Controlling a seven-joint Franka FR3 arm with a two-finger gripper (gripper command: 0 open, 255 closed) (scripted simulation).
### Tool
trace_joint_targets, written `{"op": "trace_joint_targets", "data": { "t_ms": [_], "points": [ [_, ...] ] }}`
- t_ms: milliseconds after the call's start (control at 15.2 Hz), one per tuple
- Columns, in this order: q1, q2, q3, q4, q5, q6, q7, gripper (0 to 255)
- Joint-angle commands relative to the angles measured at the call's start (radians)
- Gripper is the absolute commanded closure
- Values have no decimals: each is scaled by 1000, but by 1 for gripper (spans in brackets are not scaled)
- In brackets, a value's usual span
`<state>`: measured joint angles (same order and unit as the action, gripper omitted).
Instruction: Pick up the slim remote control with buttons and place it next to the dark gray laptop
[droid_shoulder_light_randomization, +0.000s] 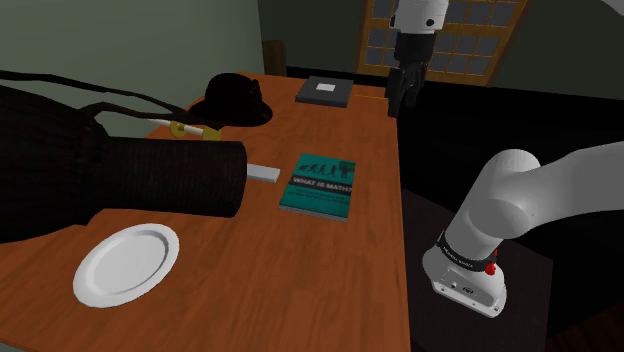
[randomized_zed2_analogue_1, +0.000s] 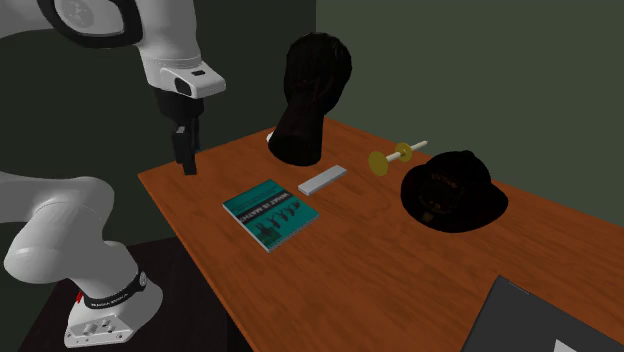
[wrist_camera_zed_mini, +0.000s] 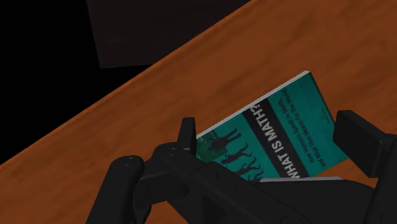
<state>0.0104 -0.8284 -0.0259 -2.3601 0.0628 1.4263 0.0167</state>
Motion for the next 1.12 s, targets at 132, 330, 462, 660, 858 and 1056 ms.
{"op": "trace_joint_targets", "data": {
  "t_ms": [132, 330, 462, 660, 858, 1056],
  "points": [
    [11, 54, 14, -5, 8, 65, -2, 0],
    [26, 141, 34, -3, 18, 159, -4, 0],
    [35, 203, 48, 6, 23, 219, -6, 0],
    [49, 301, 68, 28, 29, 303, -7, 0],
    [61, 403, 87, 63, 30, 380, -7, 0],
    [72, 508, 107, 109, 27, 448, -5, 0]
  ]
}}
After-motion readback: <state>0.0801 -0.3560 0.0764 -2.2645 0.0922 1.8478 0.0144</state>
